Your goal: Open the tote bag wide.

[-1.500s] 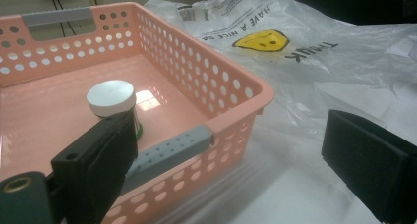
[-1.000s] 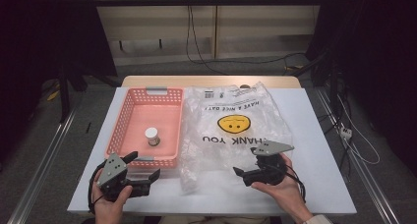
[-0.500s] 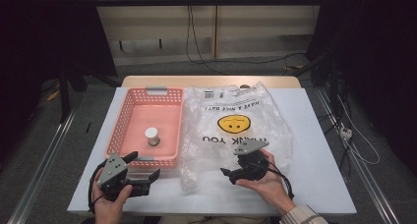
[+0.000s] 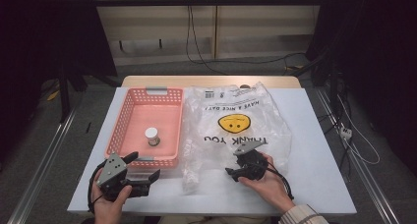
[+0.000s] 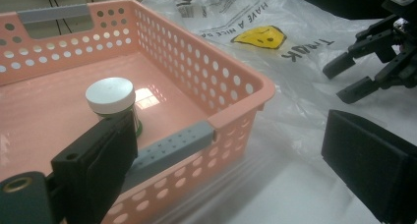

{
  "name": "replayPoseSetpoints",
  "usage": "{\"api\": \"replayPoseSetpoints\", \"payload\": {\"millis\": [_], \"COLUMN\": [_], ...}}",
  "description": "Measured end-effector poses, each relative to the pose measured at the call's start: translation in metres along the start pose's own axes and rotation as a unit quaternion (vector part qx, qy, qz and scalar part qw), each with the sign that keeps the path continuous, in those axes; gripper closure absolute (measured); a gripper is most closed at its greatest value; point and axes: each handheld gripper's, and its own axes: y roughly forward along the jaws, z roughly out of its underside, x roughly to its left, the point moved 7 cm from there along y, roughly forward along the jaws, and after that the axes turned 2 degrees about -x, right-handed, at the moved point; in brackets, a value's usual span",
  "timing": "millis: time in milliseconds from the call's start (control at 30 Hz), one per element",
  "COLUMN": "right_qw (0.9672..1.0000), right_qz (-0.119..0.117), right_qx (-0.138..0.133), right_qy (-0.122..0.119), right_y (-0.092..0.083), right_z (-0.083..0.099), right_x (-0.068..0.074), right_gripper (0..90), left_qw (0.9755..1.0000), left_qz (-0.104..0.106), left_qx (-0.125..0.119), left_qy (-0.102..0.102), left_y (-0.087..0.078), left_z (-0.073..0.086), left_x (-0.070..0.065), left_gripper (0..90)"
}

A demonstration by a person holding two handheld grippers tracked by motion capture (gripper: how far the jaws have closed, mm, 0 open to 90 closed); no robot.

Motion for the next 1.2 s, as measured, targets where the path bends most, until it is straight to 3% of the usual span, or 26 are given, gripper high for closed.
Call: {"api": "replayPoseSetpoints", "payload": {"millis": [200, 300, 467, 667, 733, 900, 1033, 1200], "right_qw": [0.9999, 0.9997, 0.9996, 0.999, 0.9985, 0.999, 0.9989, 0.9976], "right_qz": [-0.004, 0.001, 0.01, -0.003, -0.008, 0.001, -0.001, -0.004], "right_qx": [-0.004, -0.005, -0.006, -0.005, -0.006, -0.01, -0.039, -0.059], "right_qy": [0.011, 0.025, 0.027, 0.044, 0.053, 0.045, 0.027, 0.037], "right_y": [-0.001, -0.002, -0.001, 0.0, 0.001, 0.0, -0.007, -0.016], "right_z": [0.001, 0.001, 0.0, -0.001, -0.002, -0.004, -0.011, -0.016], "right_x": [-0.002, -0.007, -0.009, -0.009, -0.009, -0.008, -0.004, -0.007], "right_gripper": [49.8, 62.1, 69.5, 89.0, 90.0, 90.0, 90.0, 90.0], "left_qw": [1.0, 1.0, 1.0, 1.0, 1.0, 1.0, 1.0, 1.0], "left_qz": [-0.001, -0.002, -0.004, -0.002, -0.002, -0.004, -0.004, -0.005], "left_qx": [-0.002, 0.0, 0.002, 0.004, 0.005, 0.003, 0.003, 0.003], "left_qy": [0.002, 0.002, 0.002, 0.004, 0.005, 0.002, 0.001, 0.003], "left_y": [-0.001, 0.0, 0.001, 0.001, 0.001, 0.001, 0.0, 0.0], "left_z": [-0.001, 0.0, 0.0, 0.0, 0.001, 0.001, 0.001, 0.001], "left_x": [0.001, 0.001, 0.001, 0.0, 0.001, 0.002, 0.002, 0.003], "left_gripper": [6.4, 6.4, 6.4, 6.4, 6.4, 6.4, 6.4, 6.4]}}
